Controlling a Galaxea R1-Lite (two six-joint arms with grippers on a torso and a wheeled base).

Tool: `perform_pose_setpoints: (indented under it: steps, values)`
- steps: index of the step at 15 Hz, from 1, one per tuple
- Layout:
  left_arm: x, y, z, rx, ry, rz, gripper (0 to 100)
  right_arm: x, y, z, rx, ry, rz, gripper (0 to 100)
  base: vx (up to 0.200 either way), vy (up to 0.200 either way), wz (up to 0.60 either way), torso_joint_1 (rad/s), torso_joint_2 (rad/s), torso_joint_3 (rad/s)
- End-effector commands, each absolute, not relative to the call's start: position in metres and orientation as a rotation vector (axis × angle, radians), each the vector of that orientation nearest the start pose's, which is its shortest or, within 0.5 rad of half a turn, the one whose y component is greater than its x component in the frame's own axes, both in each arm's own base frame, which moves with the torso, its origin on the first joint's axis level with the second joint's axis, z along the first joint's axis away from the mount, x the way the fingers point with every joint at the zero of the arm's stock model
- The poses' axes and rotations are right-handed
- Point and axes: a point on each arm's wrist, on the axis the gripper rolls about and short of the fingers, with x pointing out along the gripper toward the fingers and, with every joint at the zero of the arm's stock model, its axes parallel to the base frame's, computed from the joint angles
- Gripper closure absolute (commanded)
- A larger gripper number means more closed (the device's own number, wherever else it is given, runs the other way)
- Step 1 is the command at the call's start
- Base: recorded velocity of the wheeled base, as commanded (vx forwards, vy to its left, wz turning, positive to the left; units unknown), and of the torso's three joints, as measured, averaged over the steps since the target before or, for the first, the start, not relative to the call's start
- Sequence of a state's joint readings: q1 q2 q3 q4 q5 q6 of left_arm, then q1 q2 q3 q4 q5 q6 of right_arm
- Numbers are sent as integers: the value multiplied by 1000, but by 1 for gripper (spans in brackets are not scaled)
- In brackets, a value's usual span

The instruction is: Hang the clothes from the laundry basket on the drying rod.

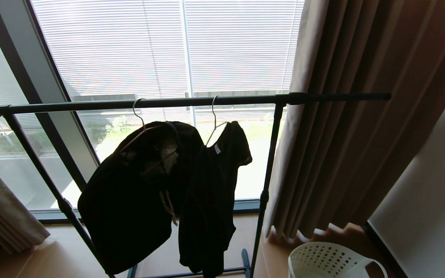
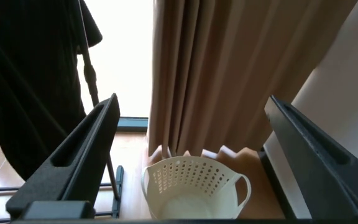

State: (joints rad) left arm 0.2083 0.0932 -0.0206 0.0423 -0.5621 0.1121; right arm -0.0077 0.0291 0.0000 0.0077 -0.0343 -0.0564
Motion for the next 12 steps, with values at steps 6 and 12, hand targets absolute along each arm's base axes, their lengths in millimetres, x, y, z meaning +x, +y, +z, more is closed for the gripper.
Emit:
perform_pose_setpoints:
  steps: [6,12]
  values:
    - [-17,-4,78,10,107,-338,0,-22,-1,75,-49,18,-50,0,0,0,0,0,0,0]
    - [-17,-4,74,98,112,-81,0,-20,-1,76,-43,47,-40,0,0,0,0,0,0,0]
